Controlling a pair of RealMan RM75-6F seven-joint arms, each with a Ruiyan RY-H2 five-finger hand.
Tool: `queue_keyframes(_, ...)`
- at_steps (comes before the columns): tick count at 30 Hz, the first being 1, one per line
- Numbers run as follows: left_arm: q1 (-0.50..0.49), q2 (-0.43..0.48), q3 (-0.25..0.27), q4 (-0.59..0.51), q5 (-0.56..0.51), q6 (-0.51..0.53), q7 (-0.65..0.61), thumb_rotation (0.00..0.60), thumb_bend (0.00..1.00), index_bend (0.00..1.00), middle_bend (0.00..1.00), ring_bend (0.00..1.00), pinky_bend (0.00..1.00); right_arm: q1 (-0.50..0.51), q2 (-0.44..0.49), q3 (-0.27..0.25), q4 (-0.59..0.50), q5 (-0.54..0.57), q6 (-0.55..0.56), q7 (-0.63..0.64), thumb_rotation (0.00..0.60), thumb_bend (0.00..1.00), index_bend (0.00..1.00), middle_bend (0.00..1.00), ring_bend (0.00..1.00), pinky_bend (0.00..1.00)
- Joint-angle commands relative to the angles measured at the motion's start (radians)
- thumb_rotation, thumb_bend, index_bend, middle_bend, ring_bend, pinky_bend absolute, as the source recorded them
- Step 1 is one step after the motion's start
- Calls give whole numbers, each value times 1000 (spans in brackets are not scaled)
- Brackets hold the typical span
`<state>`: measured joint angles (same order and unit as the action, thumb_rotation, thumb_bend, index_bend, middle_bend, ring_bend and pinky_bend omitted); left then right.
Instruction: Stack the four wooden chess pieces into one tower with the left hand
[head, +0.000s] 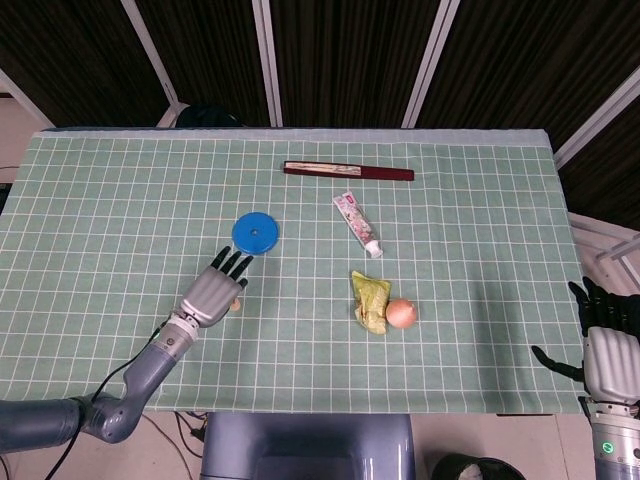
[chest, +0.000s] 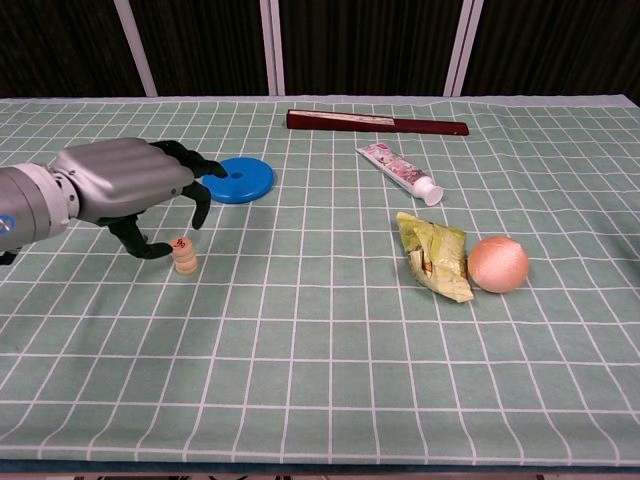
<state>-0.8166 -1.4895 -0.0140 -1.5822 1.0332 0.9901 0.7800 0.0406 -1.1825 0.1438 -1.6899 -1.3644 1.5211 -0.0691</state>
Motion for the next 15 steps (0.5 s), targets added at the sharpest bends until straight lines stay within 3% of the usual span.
queue_keyframes(1, 14, 26, -3, -12, 2, 21, -11, 600, 313, 378, 31, 0, 0, 0, 0, 0, 0, 1, 0, 0, 600, 233, 81, 13, 0, 0)
queue_keyframes(7, 39, 64, 1, 5, 8, 21, -70, 600, 289, 369, 31, 0, 0, 0, -1, 0, -1, 2, -1, -2, 600, 233, 81, 13, 0, 0)
queue_keyframes(15, 65, 60, 0, 129, -12, -29, -176, 600, 288, 379, 31, 0, 0, -1, -2, 1, -3, 4, 0, -4, 600, 232, 80, 13, 0, 0)
